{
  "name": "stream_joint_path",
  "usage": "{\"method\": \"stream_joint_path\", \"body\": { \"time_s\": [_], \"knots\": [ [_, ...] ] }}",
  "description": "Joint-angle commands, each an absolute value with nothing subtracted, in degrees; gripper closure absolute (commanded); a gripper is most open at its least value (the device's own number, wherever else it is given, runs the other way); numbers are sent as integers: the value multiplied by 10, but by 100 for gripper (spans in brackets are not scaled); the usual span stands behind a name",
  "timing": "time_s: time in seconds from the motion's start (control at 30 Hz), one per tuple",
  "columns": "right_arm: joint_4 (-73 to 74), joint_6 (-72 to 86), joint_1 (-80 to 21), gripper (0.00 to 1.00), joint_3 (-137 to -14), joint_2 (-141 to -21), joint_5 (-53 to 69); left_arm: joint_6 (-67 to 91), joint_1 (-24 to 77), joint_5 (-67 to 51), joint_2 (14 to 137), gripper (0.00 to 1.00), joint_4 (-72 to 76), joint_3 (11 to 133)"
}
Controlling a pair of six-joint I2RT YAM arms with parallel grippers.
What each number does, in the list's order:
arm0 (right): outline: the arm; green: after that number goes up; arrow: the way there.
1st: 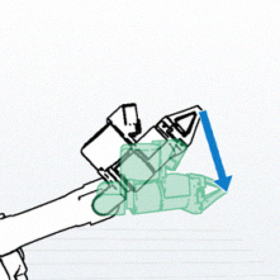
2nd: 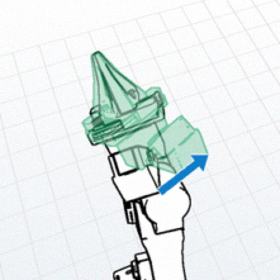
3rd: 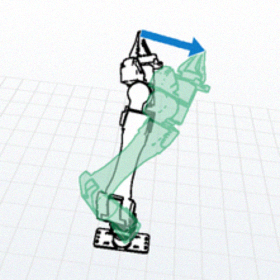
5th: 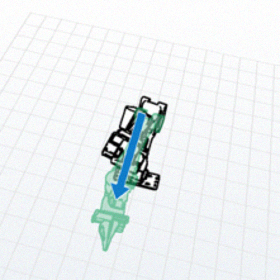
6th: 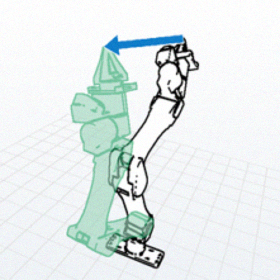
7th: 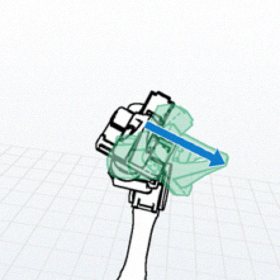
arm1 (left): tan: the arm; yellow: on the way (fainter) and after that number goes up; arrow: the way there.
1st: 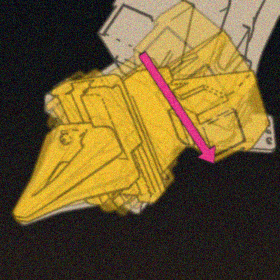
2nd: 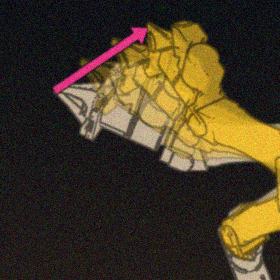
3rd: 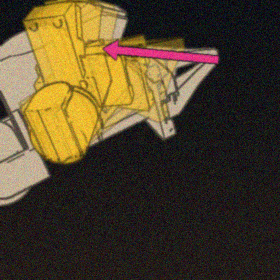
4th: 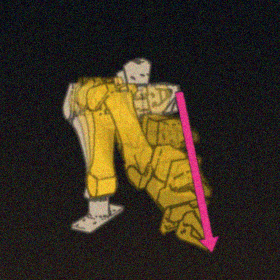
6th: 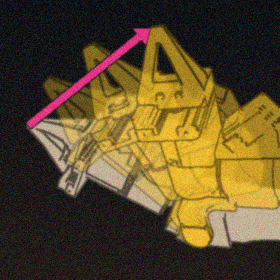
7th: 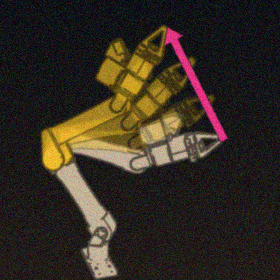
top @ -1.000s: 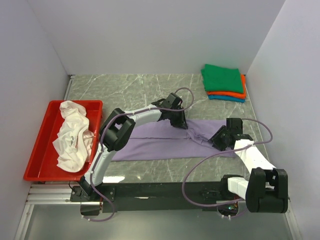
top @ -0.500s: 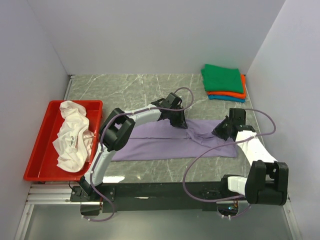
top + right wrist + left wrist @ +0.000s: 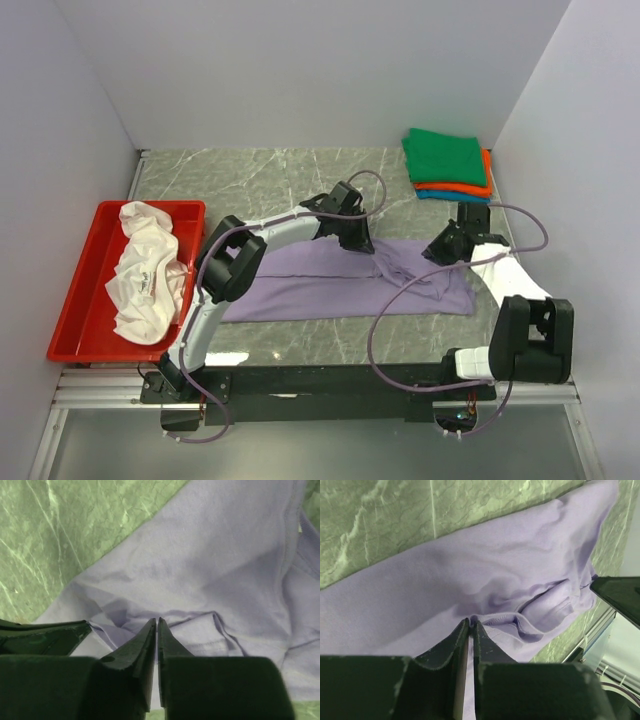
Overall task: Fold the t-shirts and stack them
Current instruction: Fold the tshirt
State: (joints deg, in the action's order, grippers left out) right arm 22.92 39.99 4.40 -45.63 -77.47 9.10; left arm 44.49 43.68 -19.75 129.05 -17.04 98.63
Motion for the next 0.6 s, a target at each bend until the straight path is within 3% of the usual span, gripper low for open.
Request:
{"method": "stream_joint_path", "body": {
  "time_s": [0.0, 0.1, 0.27, 0.57],
  "knots": [
    [240, 389, 47, 74, -451, -719, 76, 434, 433, -210, 1253, 88, -158, 982],
    [253, 388, 53, 62, -420, -674, 78, 435, 433, -213, 1252, 88, -152, 976],
    [279, 389, 64, 61, -382, -613, 75, 437, 433, -214, 1251, 89, -149, 974],
    [251, 395, 71, 60, -338, -623, 96, 443, 433, -217, 1247, 89, -136, 961]
  ]
}}
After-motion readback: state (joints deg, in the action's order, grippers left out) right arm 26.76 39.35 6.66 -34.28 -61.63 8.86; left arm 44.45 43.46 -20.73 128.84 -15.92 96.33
